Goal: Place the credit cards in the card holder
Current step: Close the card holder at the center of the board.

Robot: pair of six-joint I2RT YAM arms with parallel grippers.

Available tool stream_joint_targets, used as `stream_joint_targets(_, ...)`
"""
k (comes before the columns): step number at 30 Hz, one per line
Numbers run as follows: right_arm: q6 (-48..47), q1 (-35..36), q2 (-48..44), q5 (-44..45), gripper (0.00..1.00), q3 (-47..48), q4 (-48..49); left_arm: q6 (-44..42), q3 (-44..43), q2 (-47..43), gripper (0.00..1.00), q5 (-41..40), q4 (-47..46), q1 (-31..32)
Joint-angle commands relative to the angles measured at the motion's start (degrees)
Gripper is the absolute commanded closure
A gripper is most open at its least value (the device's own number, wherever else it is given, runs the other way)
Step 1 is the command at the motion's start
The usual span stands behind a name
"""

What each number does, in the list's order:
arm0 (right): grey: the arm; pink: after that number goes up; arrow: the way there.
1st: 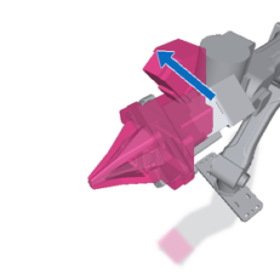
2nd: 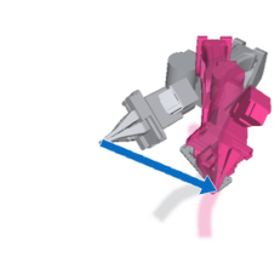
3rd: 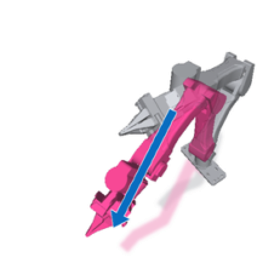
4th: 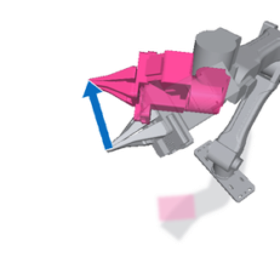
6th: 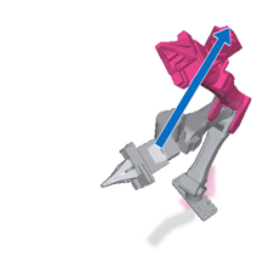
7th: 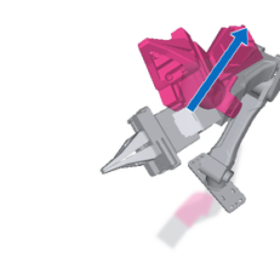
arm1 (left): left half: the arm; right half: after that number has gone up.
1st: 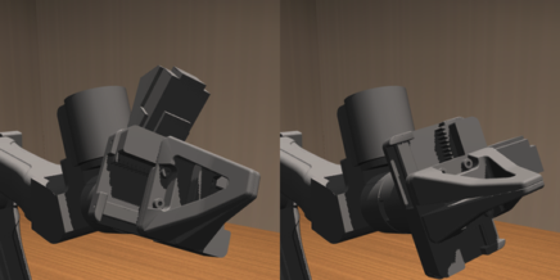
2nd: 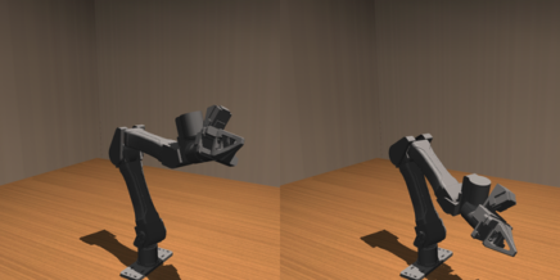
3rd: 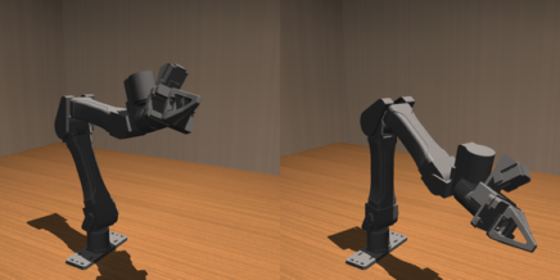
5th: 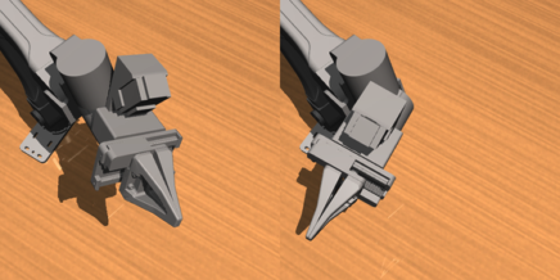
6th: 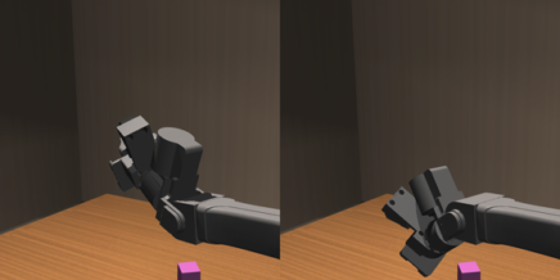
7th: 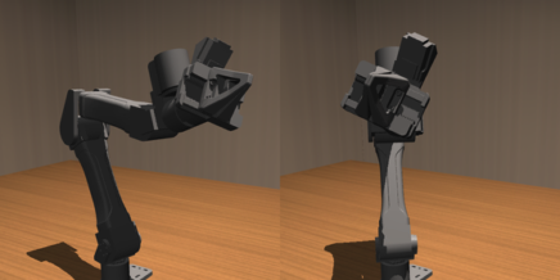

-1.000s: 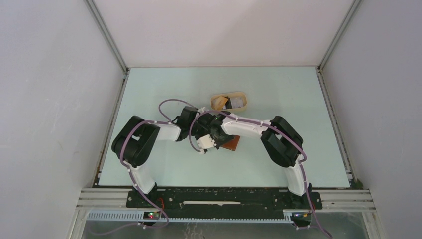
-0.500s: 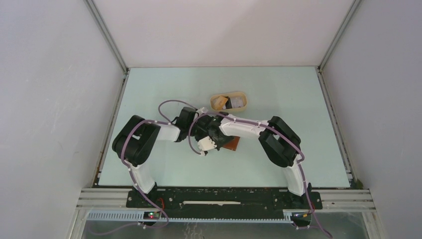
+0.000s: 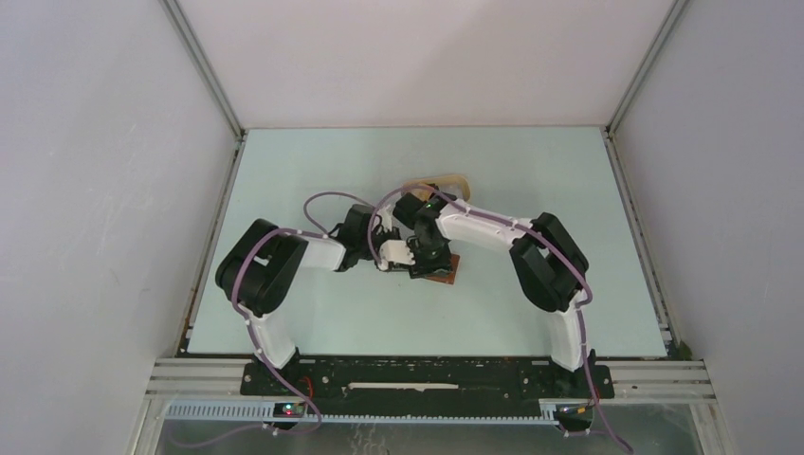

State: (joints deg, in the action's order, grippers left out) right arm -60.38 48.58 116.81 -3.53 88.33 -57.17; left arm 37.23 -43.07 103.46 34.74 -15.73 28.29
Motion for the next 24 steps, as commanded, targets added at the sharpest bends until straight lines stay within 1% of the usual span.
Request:
stream_joint_targets(1, 8.4, -3.1, -6.0, -11.1, 0.4, -0.3, 5.4, 0.3, -0.1, 0.8, 0.84, -1.5, -0.4, 1.7)
stream_joint_targets(6, 13.0, -7.2, -11.5, -17.1, 0.33, -1.7, 5.7, 0.5, -0.1, 0.2, 0.84, -1.7, -0.3, 1.7)
stream_joint_targets(10, 15.8, -10.4, -15.1, -21.3, 0.32, -3.9, 5.9, 0.6, -0.2, 0.0, 0.84, -1.7, -0.1, 1.8)
stream_joint_targets(13, 19.9, -14.1, -17.4, -27.6, 0.34, -6.3, 7.7, 0.7, -0.2, -0.1, 0.84, -1.7, -0.2, 1.8)
stream_joint_targets(15, 24.8, -17.2, -17.7, -32.9, 0.39, -8.0, 10.0, 0.9, -0.2, -0.1, 0.84, -1.7, -0.1, 1.8)
stream_joint_targets(17, 30.7, -20.6, -16.2, -38.6, 0.51, -8.9, 12.7, 1.0, -0.1, -0.1, 0.84, -1.7, -0.3, 1.8)
stream_joint_targets(20, 38.8, -25.3, -12.4, -44.0, 0.7, -8.9, 16.0, 1.1, -0.1, 0.1, 0.85, -1.7, -0.2, 1.9)
stream_joint_targets(21, 40.5, -26.1, -11.3, -44.7, 0.77, -8.9, 17.1, 1.1, -0.1, 0.1, 0.85, -1.7, -0.3, 1.9)
stream_joint_targets(24, 40.8, -26.5, -7.6, -46.0, 0.87, -6.8, 16.2, 1.4, -0.2, 0.6, 0.85, -1.8, -0.5, 2.0)
